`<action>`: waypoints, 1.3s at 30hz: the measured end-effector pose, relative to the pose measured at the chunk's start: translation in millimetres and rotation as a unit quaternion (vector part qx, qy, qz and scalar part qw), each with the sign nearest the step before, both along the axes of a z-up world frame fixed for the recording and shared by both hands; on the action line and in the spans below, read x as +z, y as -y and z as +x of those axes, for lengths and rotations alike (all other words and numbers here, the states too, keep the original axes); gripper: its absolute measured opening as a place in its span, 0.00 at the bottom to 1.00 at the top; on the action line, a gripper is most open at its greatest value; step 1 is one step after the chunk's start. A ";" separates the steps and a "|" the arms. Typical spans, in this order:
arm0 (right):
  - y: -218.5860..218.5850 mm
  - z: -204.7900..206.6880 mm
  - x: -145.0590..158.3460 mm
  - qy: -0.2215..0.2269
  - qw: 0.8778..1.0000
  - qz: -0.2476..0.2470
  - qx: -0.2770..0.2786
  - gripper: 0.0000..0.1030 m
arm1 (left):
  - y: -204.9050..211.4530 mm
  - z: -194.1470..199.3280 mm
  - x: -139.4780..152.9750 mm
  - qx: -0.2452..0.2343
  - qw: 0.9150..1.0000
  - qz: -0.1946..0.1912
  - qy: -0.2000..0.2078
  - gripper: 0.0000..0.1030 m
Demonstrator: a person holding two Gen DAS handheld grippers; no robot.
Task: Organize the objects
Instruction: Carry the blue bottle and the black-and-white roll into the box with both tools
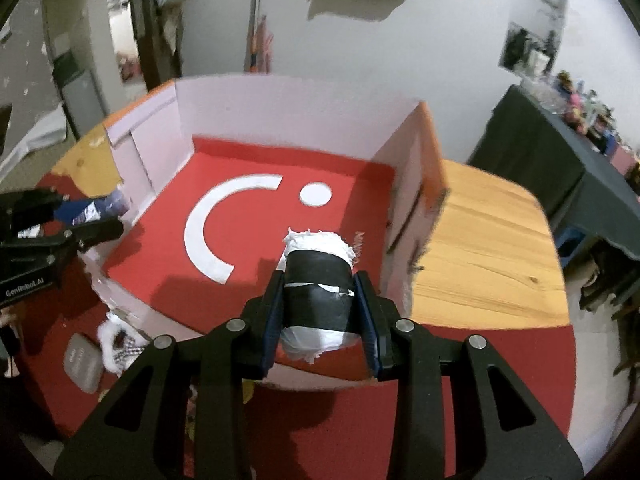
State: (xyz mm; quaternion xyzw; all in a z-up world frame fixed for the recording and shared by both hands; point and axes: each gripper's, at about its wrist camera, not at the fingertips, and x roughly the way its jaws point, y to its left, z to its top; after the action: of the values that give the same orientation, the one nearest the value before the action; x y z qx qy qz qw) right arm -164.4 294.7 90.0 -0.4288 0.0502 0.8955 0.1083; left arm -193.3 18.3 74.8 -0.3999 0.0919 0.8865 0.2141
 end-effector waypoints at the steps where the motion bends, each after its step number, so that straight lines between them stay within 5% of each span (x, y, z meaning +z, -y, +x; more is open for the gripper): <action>1: -0.9 -4.9 -3.6 0.012 1.000 0.000 0.006 0.31 | -0.6 -2.1 -1.9 -0.003 1.000 -0.003 0.005 0.27; 14: -5.7 -31.3 -33.9 0.103 0.994 -0.006 0.041 0.31 | -10.1 -21.8 -28.8 -0.036 0.996 -0.039 0.064 0.27; 24: -5.3 -37.8 -44.4 0.132 0.990 -0.003 0.053 0.31 | -14.2 -24.3 -33.4 -0.045 0.994 -0.082 0.049 0.27; 39: -1.9 -34.8 -44.4 0.145 0.987 0.007 0.072 0.32 | -15.9 -24.8 -35.0 -0.054 0.993 -0.093 0.045 0.28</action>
State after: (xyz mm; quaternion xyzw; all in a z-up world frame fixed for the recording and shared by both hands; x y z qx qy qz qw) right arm -199.2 296.5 45.6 -0.5556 -0.0032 0.8298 0.0525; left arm -218.1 34.1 39.8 -0.4522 0.1854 0.8422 0.2275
